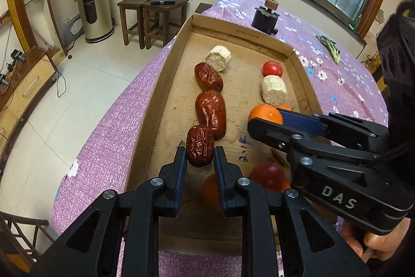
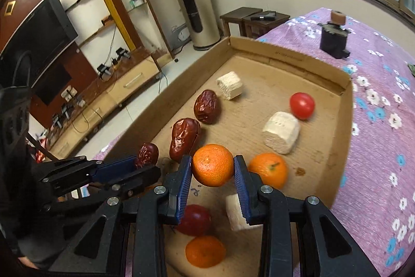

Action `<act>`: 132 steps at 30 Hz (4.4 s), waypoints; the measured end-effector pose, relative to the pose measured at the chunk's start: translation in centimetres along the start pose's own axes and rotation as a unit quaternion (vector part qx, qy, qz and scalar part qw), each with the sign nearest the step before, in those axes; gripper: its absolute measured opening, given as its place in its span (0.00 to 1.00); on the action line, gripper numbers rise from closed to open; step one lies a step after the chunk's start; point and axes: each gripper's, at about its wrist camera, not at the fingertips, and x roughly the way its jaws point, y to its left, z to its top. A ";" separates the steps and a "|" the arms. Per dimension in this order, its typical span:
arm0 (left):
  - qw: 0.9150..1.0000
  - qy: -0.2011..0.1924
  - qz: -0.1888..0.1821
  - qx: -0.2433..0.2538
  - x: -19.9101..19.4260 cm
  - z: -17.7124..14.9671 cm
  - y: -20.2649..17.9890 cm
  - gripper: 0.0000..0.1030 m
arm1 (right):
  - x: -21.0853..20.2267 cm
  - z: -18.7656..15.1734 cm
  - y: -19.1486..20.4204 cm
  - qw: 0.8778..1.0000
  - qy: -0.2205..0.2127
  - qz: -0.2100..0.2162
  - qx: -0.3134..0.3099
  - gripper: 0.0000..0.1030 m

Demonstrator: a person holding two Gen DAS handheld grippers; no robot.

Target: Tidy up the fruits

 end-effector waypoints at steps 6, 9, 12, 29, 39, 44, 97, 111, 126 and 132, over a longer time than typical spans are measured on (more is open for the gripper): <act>1.000 -0.001 0.008 0.007 0.3 0.0 0.0 0.18 | 1.4 -0.2 0.0 1.000 0.015 -0.007 -0.005 0.32; 1.000 -0.001 0.013 0.005 0.3 0.1 0.1 0.19 | 1.7 0.0 -0.1 1.000 0.018 -0.007 -0.006 0.33; 1.000 0.001 0.022 -0.002 0.3 0.2 0.2 0.31 | 1.8 -0.1 -0.1 1.000 0.019 -0.006 -0.007 0.34; 0.999 -0.018 0.033 0.015 -2.1 -1.5 -1.4 0.62 | -3.1 -0.9 -1.1 1.000 -0.018 0.002 0.001 0.44; 0.998 -0.024 0.044 0.050 -3.7 -3.9 -3.0 0.63 | -5.5 -2.1 -1.7 0.999 -0.026 0.007 -0.022 0.53; 0.996 -0.042 0.055 0.059 -4.9 -4.9 -3.4 0.76 | -7.3 -3.6 -1.4 0.996 -0.041 0.022 -0.074 0.72; 0.982 -0.096 0.086 0.141 -8.5 -10.0 -9.1 0.84 | -11.0 -10.9 -0.2 0.962 -0.021 0.046 -0.269 0.86; 0.984 -0.114 0.071 0.114 -9.7 -9.2 -8.1 0.84 | -10.9 -10.7 0.0 0.961 -0.027 0.046 -0.272 0.86; 0.982 -0.124 0.084 0.115 -9.9 -8.9 -7.6 0.84 | -10.3 -10.3 -0.3 0.960 -0.022 0.045 -0.274 0.86; 0.982 -0.126 0.085 0.115 -10.0 -8.9 -7.6 0.84 | -10.2 -10.2 -0.5 0.961 -0.021 0.044 -0.271 0.86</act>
